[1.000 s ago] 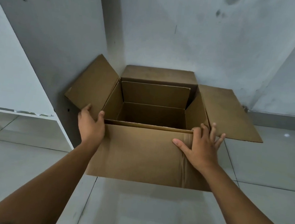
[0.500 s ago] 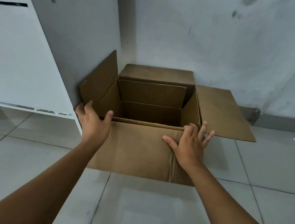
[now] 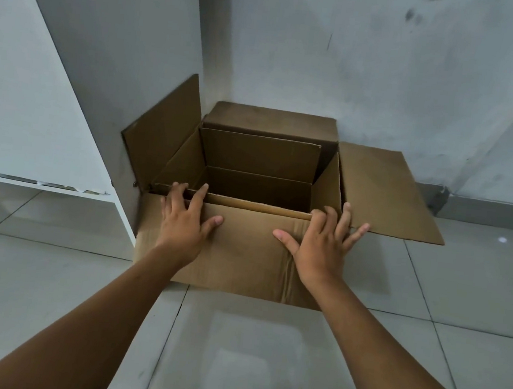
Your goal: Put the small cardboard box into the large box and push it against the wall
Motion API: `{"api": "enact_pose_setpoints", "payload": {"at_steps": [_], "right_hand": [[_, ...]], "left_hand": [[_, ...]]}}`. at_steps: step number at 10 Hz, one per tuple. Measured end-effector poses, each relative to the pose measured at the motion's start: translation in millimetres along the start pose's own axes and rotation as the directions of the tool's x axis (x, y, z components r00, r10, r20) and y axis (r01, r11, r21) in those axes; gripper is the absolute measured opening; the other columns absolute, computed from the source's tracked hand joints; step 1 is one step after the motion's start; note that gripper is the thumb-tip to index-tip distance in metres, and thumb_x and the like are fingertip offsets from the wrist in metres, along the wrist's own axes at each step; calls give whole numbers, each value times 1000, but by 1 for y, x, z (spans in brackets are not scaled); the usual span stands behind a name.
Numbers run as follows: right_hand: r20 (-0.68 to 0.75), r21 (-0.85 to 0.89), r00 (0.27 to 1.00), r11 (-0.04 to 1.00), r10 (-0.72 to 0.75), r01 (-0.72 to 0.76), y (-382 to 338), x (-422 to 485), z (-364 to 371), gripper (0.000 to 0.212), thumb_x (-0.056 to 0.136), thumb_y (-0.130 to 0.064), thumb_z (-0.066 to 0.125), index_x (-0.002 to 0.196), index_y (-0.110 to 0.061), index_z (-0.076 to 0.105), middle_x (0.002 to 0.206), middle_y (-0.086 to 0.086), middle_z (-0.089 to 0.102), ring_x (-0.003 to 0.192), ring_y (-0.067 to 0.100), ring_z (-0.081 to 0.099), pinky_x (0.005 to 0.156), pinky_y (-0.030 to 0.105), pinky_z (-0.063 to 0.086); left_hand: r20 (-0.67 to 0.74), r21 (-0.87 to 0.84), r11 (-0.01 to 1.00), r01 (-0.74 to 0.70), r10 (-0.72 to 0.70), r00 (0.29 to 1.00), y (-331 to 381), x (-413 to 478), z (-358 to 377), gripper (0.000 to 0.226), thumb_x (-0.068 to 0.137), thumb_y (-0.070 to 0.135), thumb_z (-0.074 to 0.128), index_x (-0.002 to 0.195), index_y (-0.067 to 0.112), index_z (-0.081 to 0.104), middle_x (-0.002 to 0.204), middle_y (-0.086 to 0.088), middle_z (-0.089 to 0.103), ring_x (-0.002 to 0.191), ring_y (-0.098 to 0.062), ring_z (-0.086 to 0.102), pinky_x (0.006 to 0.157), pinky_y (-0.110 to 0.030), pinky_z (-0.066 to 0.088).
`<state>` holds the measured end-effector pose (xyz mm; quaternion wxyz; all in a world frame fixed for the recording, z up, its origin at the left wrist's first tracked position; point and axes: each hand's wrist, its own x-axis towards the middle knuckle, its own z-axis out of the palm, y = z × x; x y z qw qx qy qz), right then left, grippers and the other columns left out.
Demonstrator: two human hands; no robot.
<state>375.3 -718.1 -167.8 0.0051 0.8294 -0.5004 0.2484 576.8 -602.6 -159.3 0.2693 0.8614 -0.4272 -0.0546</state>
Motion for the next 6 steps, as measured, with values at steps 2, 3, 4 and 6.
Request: {"api": "enact_pose_setpoints", "payload": {"at_steps": [2, 3, 4, 6], "right_hand": [[-3, -25, 1000, 1000, -8, 8, 1, -3, 0, 80, 69, -78, 30, 105, -11, 53, 125, 18, 58, 138, 40, 27, 106, 62, -7], [77, -26, 997, 1000, -12, 14, 2, -4, -9, 85, 69, -80, 18, 111, -13, 50, 129, 14, 55, 141, 37, 20, 108, 58, -11], [205, -13, 979, 1000, -19, 22, 4, 0, -23, 74, 79, -74, 25, 118, -15, 47, 135, 12, 50, 143, 35, 14, 112, 54, -10], [342, 78, 932, 992, -121, 100, 6, 20, -75, 53, 92, -52, 36, 127, -14, 45, 141, 12, 45, 143, 32, 17, 117, 49, 6]], "left_hand": [[-61, 70, 997, -16, 20, 998, 0, -5, 5, 62, 87, 55, 43, 142, 30, 26, 155, -6, 10, 144, -37, 2, 113, -58, 23], [-32, 86, 996, -10, 13, 999, 2, -9, 0, 64, 88, 56, 41, 143, 29, 26, 156, -7, 11, 144, -35, 4, 113, -57, 24], [43, 102, 994, 35, -39, 998, 9, -11, -11, 66, 89, 55, 40, 146, 27, 21, 158, -9, 10, 145, -35, 3, 115, -55, 19], [124, 41, 999, -9, 3, 992, 55, -15, -51, 58, 93, 43, 43, 144, 20, 28, 151, -9, 32, 139, -29, 29, 108, -45, 34]]}}
